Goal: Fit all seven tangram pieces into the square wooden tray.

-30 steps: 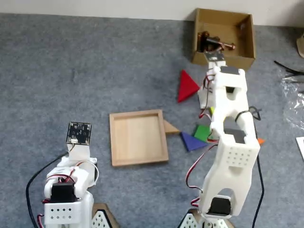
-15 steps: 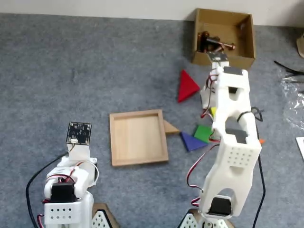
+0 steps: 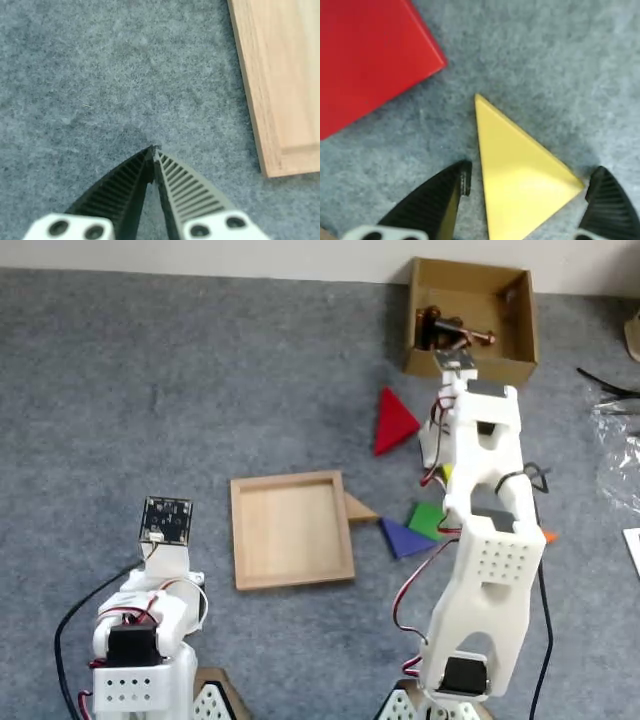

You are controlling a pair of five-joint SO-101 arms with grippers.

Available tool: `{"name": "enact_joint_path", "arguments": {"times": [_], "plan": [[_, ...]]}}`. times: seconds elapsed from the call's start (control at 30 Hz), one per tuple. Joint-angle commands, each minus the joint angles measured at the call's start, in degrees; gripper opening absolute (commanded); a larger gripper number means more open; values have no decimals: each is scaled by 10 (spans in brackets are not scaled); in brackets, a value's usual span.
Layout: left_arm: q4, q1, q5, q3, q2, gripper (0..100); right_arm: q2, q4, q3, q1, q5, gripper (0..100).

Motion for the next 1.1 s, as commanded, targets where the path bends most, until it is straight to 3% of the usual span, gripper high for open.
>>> {"name": "enact_joint_path", "arguments": {"times": [0.0,0.17,0.37,0.93,1.07], "plan": [[3,-6,3,12,1,6,7,-15,-26,11,-4,350],[3,-6,3,12,1,6,9,-15,-26,11,-4,346],[3,-6,3,12,1,6,9,-15,-26,11,-6,250],[3,-6,3,12,1,6,7,36,-30,11,20,253],[3,-6,3,12,1,6,7,38,-30,11,34,317]]}}
